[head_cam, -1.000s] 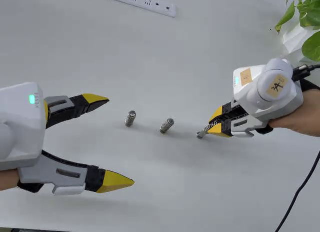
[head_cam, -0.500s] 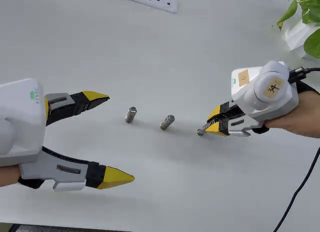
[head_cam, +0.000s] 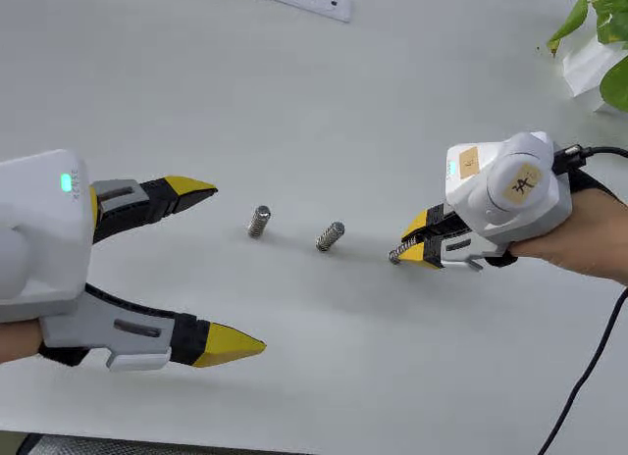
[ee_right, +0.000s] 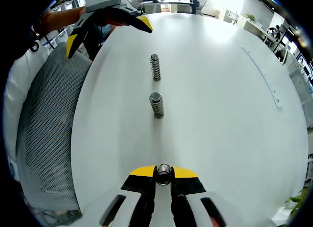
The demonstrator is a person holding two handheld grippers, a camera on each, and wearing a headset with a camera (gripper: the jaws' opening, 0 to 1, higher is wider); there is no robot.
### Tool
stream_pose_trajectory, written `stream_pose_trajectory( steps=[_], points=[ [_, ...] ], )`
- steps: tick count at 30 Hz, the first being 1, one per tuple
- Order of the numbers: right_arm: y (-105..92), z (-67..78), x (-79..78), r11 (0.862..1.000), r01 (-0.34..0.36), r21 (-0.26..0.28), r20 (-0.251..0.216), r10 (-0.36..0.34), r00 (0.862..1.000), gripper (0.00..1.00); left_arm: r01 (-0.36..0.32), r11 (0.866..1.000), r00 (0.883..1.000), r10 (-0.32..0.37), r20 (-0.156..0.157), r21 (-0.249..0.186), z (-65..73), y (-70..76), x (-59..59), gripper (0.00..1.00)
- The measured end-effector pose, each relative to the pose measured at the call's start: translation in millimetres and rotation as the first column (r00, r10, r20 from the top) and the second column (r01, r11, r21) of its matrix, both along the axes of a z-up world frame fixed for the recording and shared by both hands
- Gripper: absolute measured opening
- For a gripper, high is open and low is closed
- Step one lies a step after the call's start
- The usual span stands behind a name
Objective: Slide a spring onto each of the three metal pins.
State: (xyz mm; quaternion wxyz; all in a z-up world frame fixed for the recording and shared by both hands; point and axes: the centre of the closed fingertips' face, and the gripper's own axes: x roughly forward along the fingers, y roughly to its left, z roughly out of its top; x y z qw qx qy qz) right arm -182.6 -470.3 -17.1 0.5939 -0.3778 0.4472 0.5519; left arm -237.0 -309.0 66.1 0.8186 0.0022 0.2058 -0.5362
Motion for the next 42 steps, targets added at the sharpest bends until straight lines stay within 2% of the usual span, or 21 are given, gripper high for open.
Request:
stream_pose_trajectory(
  steps=[9,27,35,40,42],
  points=[
    [-0.6,-5.1,0.8,1.0,-0.004,-0.01,0.001,0.004,1.0,0.08,-0.001,1.0,1.0,0.001,0.0,0.003,-0.4,0.1,0.3,0.89],
    [0.1,-2.8,-0.5,1.0,0.026,0.008,0.0,-0.026,1.0,0.11,0.003,1.0,1.0,-0.003,0.007,0.021,-0.3,1.4,-2.3,0.9],
    [-1.0,8.0,2.1,0.997,0.06,0.045,0.019,-0.061,0.998,0.18,0.002,0.999,1.0,-0.003,0.022,0.043,0.8,3.3,-3.8,0.92],
    [-3.6,23.9,1.5,0.985,0.131,0.116,0.021,-0.134,0.991,0.25,-0.004,0.998,1.0,0.002,0.028,0.063,0.3,7.9,-5.1,0.93],
    [-6.2,29.1,0.0,0.981,0.143,0.128,0.028,-0.148,0.989,0.29,-0.005,0.997,0.999,0.002,0.033,0.071,0.5,9.6,-5.7,0.94]
  ],
)
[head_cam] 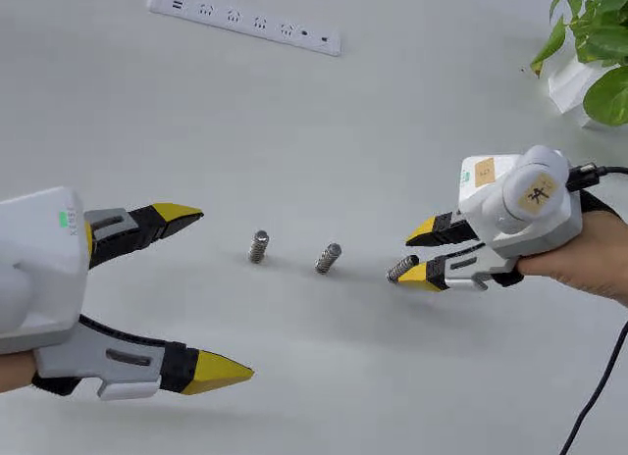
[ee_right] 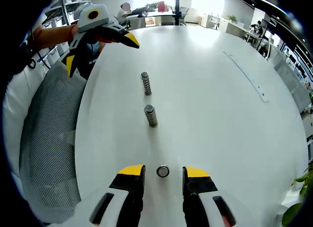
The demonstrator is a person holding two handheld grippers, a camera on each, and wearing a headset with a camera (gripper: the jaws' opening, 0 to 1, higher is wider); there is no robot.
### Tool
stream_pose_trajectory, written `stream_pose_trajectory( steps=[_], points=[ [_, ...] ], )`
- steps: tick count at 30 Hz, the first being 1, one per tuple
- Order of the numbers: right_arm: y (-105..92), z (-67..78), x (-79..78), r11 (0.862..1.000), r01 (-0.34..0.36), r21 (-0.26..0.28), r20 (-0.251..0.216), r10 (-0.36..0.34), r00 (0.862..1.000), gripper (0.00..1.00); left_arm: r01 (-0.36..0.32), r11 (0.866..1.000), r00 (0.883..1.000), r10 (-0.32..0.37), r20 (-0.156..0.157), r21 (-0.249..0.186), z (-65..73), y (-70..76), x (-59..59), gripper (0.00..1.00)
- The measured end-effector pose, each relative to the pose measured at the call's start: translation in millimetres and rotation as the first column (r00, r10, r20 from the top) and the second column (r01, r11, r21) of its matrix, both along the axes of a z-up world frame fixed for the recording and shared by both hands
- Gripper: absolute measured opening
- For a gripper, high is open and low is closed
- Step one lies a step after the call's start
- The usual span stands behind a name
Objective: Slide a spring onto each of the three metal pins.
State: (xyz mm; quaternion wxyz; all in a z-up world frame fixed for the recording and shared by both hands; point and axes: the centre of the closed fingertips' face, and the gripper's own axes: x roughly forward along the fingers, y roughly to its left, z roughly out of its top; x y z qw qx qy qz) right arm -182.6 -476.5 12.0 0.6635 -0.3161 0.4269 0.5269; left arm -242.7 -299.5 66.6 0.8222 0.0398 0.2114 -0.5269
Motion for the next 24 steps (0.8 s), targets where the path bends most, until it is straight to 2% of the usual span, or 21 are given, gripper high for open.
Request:
stream_pose_trajectory(
  steps=[5,12,15,18,24],
  points=[
    [-3.5,17.7,-7.3,0.994,0.066,0.084,0.02,-0.068,0.998,0.38,-0.011,1.0,1.0,0.011,0.015,0.02,2.1,5.2,-1.2,0.97],
    [-13.6,35.7,-31.6,0.977,0.115,0.18,0.04,-0.124,0.991,0.54,-0.032,0.999,0.999,0.03,0.036,0.044,5.0,12.1,-3.8,0.99],
    [-18.0,39.3,-41.9,0.965,0.147,0.217,0.035,-0.159,0.987,0.6,-0.033,0.998,0.998,0.03,0.046,0.06,4.8,14.2,-5.4,0.99],
    [-21.3,42.8,-53.5,0.947,0.173,0.269,0.032,-0.189,0.982,0.67,-0.047,0.996,0.998,0.044,0.054,0.073,4.5,18.2,-3.9,0.99],
    [-29.9,42.0,-64.7,0.915,0.218,0.34,0.037,-0.244,0.969,0.81,-0.06,0.994,0.997,0.055,0.061,0.086,5.3,21.8,-3.0,0.99]
  ],
)
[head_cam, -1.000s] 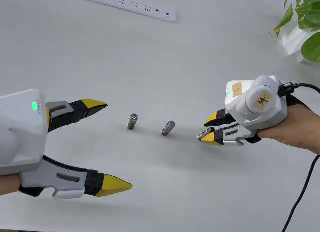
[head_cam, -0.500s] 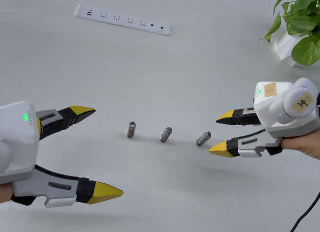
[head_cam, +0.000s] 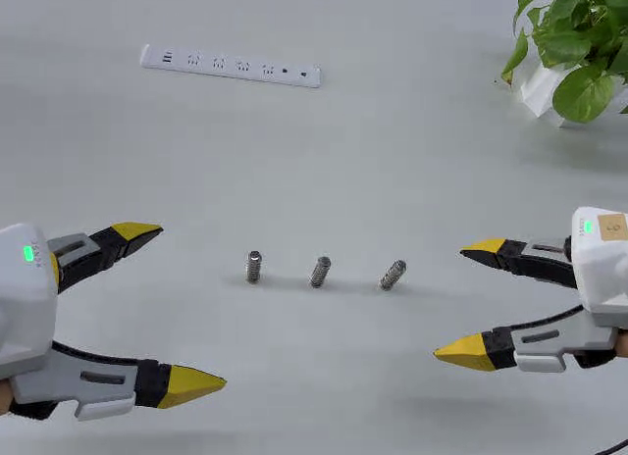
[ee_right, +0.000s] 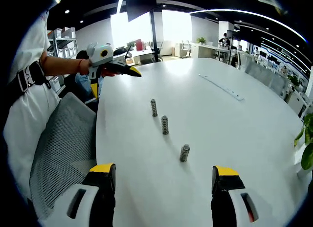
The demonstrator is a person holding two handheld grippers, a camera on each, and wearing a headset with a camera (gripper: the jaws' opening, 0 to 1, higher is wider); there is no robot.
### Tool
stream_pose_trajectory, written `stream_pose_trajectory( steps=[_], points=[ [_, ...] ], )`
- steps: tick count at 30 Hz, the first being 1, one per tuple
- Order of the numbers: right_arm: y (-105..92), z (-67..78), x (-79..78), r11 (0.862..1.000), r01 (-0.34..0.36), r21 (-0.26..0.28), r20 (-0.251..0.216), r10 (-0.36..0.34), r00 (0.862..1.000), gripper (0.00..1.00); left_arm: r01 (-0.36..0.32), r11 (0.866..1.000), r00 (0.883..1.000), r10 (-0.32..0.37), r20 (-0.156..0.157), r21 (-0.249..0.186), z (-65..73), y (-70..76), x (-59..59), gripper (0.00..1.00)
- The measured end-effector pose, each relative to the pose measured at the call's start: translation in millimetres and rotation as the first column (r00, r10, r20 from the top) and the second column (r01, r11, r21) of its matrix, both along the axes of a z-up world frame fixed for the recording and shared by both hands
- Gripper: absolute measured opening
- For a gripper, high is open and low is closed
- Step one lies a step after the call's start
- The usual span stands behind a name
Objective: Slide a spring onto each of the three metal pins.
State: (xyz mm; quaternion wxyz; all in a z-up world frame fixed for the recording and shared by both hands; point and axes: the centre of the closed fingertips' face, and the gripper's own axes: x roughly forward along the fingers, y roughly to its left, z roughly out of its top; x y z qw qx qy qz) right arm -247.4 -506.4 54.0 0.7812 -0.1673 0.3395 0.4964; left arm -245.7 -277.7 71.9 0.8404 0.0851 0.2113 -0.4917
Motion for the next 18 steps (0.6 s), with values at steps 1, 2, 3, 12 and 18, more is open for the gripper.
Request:
stream_pose_trajectory(
  steps=[1,2,3,12,18],
  points=[
    [-2.2,-1.2,-0.3,1.0,0.01,0.002,0.004,-0.01,1.0,0.82,-0.002,1.0,1.0,0.002,0.001,0.003,-0.4,0.4,0.1,0.99],
    [-5.5,-2.7,-0.7,0.999,0.03,0.01,0.006,-0.03,1.0,0.83,-0.001,1.0,1.0,0.001,0.005,0.013,-1.3,0.9,-0.2,0.99],
    [-7.3,-3.3,-1.0,0.999,0.042,0.018,0.007,-0.043,0.999,0.84,-0.001,1.0,1.0,0.001,0.006,0.015,-1.7,0.9,-0.3,0.99],
    [-20.2,-7.3,-5.9,0.99,0.121,0.072,0.024,-0.123,0.992,0.92,-0.01,0.999,1.0,0.01,-0.011,0.033,-9.7,1.2,-2.1,0.99],
    [-25.8,-6.7,-5.8,0.984,0.152,0.089,0.03,-0.155,0.987,0.92,-0.017,0.999,1.0,0.018,-0.021,0.036,-12.5,2.4,-2.1,0.99]
  ],
)
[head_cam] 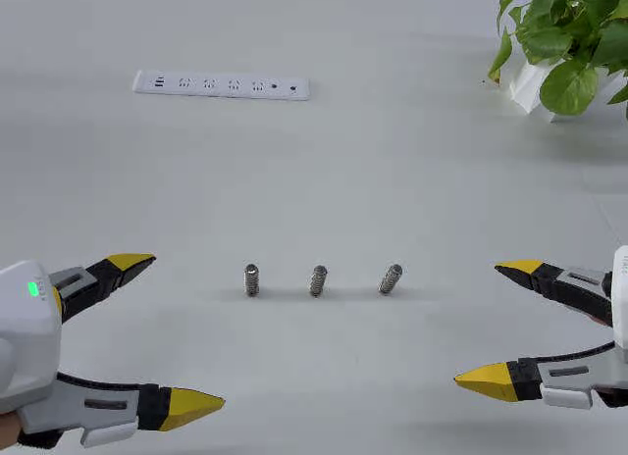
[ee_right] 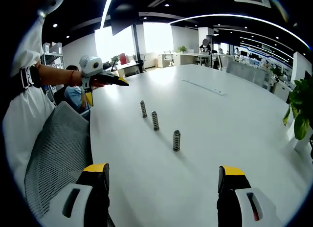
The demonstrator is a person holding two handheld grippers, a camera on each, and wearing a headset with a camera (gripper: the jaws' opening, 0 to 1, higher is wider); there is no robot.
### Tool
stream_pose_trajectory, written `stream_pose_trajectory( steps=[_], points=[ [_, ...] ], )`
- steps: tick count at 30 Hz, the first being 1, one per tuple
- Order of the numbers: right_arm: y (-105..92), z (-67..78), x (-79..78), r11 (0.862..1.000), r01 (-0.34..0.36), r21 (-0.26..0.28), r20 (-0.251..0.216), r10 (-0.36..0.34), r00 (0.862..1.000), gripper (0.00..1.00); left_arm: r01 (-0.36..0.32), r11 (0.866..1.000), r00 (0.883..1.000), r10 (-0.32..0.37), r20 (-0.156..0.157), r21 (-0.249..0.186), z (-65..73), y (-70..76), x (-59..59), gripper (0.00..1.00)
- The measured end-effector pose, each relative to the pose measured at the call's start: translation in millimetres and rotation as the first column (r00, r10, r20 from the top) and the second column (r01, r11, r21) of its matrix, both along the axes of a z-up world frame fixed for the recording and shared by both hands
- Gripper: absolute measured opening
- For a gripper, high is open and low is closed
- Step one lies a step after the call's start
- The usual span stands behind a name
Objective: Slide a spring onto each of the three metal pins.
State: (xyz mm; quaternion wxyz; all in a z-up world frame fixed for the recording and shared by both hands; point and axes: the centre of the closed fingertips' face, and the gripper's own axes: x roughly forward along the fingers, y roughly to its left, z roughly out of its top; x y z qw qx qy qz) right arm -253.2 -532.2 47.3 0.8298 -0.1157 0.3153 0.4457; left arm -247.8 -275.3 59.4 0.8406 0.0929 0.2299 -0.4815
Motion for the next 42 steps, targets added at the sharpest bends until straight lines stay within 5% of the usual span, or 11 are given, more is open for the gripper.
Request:
stream_pose_trajectory(
  steps=[42],
  points=[
    [1.3,6.4,-0.5,1.0,0.002,0.003,0.011,-0.002,1.0,0.89,0.007,1.0,1.0,-0.007,0.009,-0.017,6.3,-4.1,1.1,0.99]
  ],
)
